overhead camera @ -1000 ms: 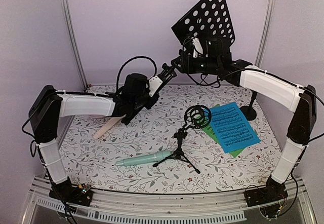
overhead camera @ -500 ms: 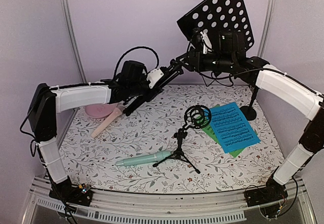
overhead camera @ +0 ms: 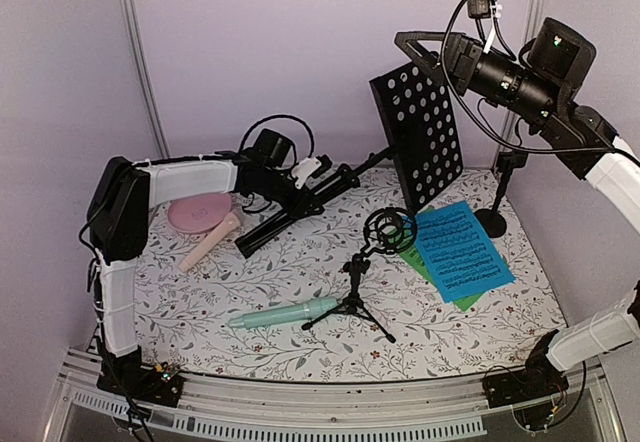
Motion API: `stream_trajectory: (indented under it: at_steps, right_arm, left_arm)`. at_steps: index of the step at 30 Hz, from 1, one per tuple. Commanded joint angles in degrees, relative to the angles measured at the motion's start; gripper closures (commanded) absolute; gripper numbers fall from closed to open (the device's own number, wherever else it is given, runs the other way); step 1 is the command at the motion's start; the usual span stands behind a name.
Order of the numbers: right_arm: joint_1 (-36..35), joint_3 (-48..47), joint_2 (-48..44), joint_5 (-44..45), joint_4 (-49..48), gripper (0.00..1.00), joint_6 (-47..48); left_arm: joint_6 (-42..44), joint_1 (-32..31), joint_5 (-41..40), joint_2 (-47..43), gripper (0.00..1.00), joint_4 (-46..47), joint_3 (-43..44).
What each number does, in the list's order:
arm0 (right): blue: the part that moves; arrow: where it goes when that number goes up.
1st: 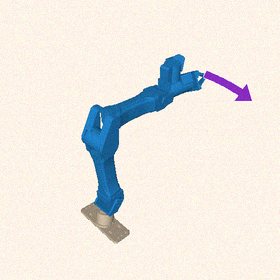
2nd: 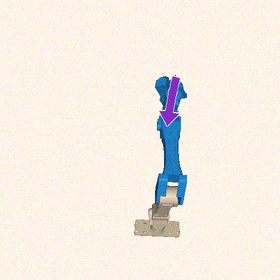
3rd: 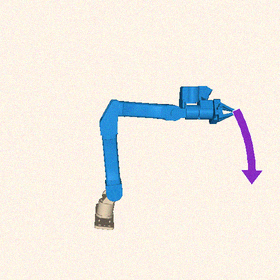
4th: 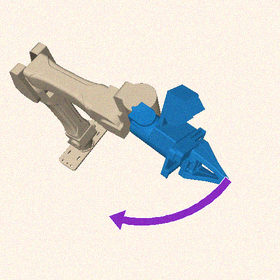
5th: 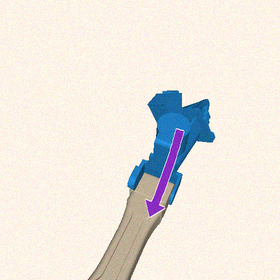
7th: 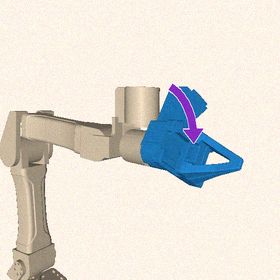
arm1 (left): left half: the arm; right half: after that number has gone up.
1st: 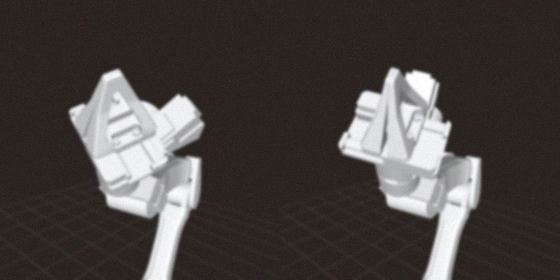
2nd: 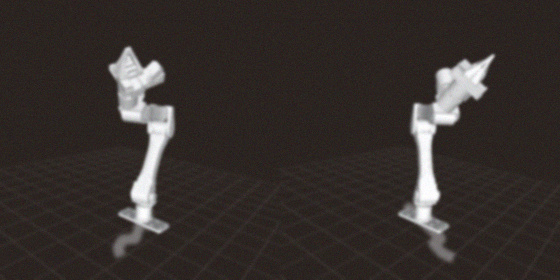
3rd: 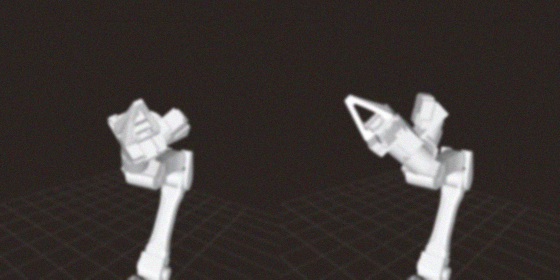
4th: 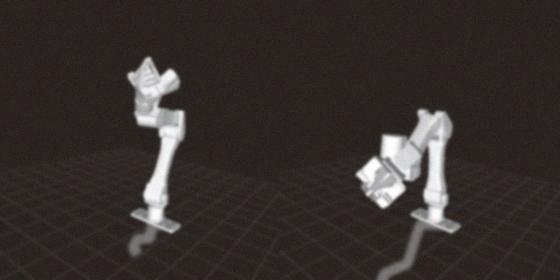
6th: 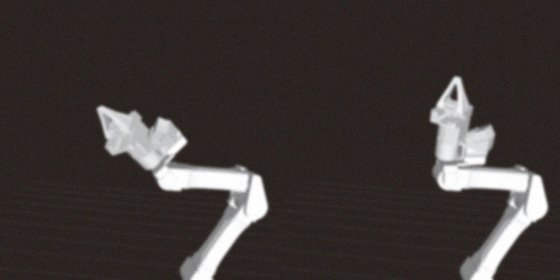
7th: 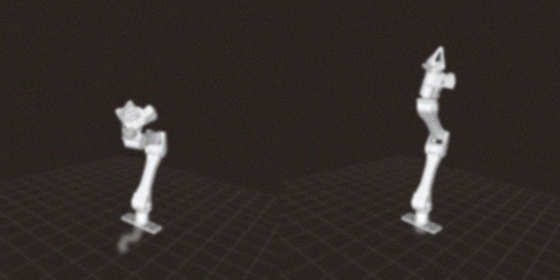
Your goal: Pack up the instrument practice props
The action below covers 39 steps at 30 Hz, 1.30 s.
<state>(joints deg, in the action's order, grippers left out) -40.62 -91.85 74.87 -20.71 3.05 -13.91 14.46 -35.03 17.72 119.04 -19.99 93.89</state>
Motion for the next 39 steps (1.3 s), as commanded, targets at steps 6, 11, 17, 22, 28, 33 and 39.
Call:
stream_trajectory:
  at_steps: [6, 11, 17, 22, 28, 33, 39]
  right_arm:
    - [-0.2, 2.0, 0.1, -0.5, -0.3, 0.36, 0.6]
    - [-0.2, 2.2, -0.2, -0.4, -0.6, 0.35, 0.7]
    - [-0.2, 2.4, -0.6, -0.6, -0.7, 0.35, 0.6]
    - [-0.2, 2.7, -0.9, -1.4, -1.3, 0.35, 0.2]
    - [-0.2, 3.1, -1.8, -1.3, -1.6, 0.35, 0.0]
    - [-0.2, 3.3, -1.9, -1.5, -1.8, 0.35, 0.0]
    - [-0.2, 3.3, -1.7, -2.1, -2.1, 0.35, -0.2]
  left_arm:
    - [-4.0, 4.4, 16.5, 1.1, 1.00, 4.4, 6.7]
    - [-7.3, 5.5, 24.1, 2.9, 1.00, 4.3, 6.4]
    - [-16.4, 5.6, 31.5, 3.1, 1.00, 5.5, 5.4]
    - [-19.8, 5.5, 27.2, 0.2, 1.00, 7.4, 2.0]
    - [-16.6, 7.0, 29.5, 5.5, 1.00, -6.0, 8.7]
    - [-16.3, 7.0, 31.9, 6.4, 1.00, -7.8, 6.4]
    - [-15.2, 7.0, 33.9, 6.4, 1.00, -8.6, 3.1]
